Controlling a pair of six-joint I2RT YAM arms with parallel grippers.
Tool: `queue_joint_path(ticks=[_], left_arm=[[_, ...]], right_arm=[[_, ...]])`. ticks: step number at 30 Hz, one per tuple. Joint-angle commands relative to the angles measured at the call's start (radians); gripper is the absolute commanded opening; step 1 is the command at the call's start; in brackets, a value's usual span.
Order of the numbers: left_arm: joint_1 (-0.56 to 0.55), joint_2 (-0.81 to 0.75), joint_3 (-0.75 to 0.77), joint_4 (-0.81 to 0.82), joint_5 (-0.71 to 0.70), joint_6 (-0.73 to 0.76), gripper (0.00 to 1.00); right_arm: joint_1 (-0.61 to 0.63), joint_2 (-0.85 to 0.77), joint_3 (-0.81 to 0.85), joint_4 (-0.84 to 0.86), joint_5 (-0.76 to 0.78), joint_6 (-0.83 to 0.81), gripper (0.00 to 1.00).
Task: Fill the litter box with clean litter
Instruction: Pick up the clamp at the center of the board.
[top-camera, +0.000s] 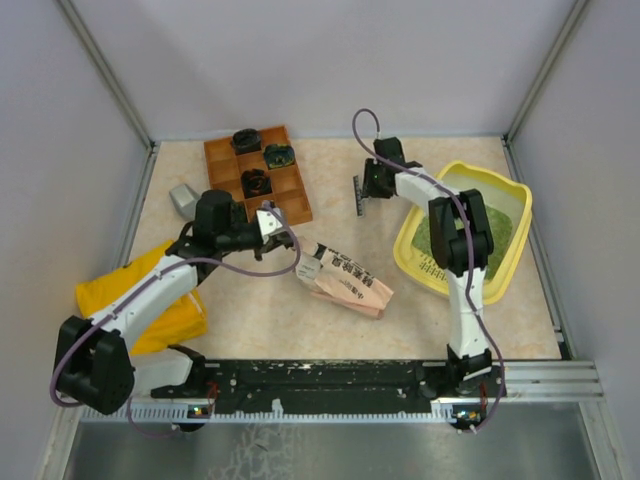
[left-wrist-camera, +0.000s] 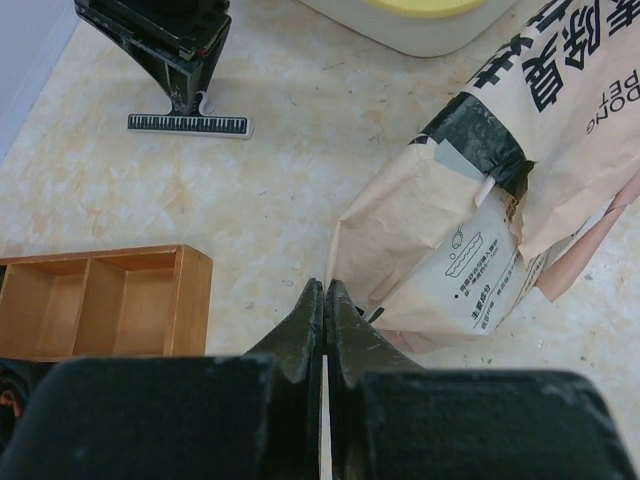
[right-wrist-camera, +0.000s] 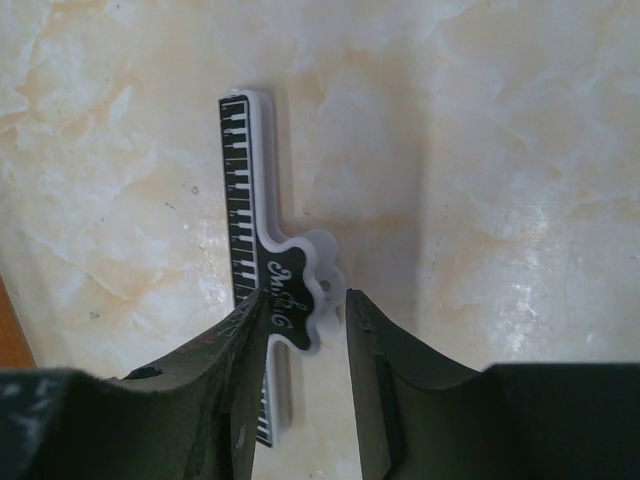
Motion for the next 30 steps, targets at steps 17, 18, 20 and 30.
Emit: queue_joint_path(ticks=[17, 18, 20, 30], left_arm=[[0.004, 0.118, 0.213, -0.045, -0.094, -0.142, 0.00], [0.005, 0.123, 0.220, -0.051, -0.093, -0.144, 0.00], [0.005, 0.131, 0.227, -0.052, -0.103, -0.145, 0.00], [0.004, 0.186, 0.272, -0.035, -0.146, -0.173, 0.00]], right_arm=[[-0.025, -0.298, -0.078, 0.092, -0.114, -0.065, 0.00], [-0.025, -0.337, -0.101, 0.071, -0.110, -0.068, 0.00], [-0.025, -0.433, -0.143, 0.048, -0.111, -0.066, 0.00], [0.025, -0.930, -0.318, -0.145, -0.297, -0.049, 0.00]])
